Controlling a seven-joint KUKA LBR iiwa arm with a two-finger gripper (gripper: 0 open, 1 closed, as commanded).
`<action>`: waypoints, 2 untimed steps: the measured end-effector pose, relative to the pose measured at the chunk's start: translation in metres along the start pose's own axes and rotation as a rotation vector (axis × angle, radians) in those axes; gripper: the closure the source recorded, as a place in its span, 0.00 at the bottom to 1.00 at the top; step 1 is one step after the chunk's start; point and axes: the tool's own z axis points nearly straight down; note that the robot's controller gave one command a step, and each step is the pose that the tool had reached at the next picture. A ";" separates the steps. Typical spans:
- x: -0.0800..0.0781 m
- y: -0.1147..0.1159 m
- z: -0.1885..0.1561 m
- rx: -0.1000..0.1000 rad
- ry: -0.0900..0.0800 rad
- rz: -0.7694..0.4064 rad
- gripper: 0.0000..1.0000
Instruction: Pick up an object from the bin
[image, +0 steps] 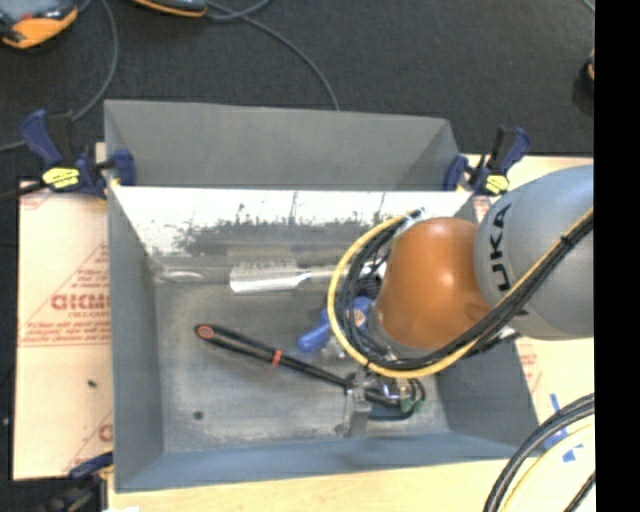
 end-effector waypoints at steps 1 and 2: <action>-0.002 0.000 -0.004 0.000 -0.008 0.002 0.00; -0.052 -0.067 0.015 0.001 -0.004 0.096 0.00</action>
Offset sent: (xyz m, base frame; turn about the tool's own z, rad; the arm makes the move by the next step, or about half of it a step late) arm 0.0516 -0.0647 -0.0161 0.0926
